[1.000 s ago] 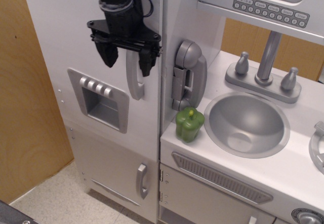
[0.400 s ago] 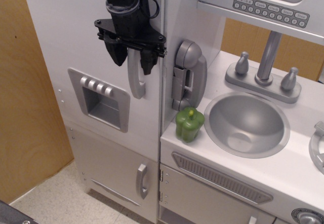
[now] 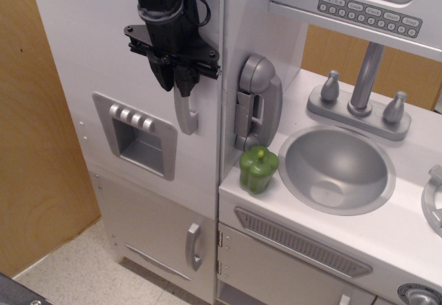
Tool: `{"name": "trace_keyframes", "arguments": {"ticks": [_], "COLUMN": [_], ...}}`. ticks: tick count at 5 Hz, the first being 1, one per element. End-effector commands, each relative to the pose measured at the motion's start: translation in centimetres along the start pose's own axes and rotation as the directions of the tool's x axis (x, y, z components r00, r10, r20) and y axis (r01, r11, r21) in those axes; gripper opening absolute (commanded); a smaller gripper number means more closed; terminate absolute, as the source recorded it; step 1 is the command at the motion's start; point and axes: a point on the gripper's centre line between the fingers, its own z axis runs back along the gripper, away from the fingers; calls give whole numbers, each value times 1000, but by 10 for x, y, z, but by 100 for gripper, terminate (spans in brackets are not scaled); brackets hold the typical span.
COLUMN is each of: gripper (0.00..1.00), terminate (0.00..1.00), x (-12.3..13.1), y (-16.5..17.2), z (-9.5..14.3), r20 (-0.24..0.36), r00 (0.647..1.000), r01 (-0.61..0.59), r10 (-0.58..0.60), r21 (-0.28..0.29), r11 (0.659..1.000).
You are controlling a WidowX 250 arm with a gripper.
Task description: Open fridge
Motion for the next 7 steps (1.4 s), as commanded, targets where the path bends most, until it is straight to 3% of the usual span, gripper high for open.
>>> {"name": "trace_keyframes", "arguments": {"ticks": [1,2,3,5,7], "gripper": [0,0,100,100,100], "terminate": [0,0,0,0,0], "x": [-26,-49,-79,-101,-73], "y": [16,28,25,-37,-93], "z": [41,47,50,52,41], "r20": [46,-19,-81,-243,-229], "r00": [998,1000,995,962,967], "r01": [35,19,63,110,85], "r10": [-35,-19,-60,-127,-110], "r21": [3,15,37,-83,-114], "r11": [999,1000,997,990,990]}}
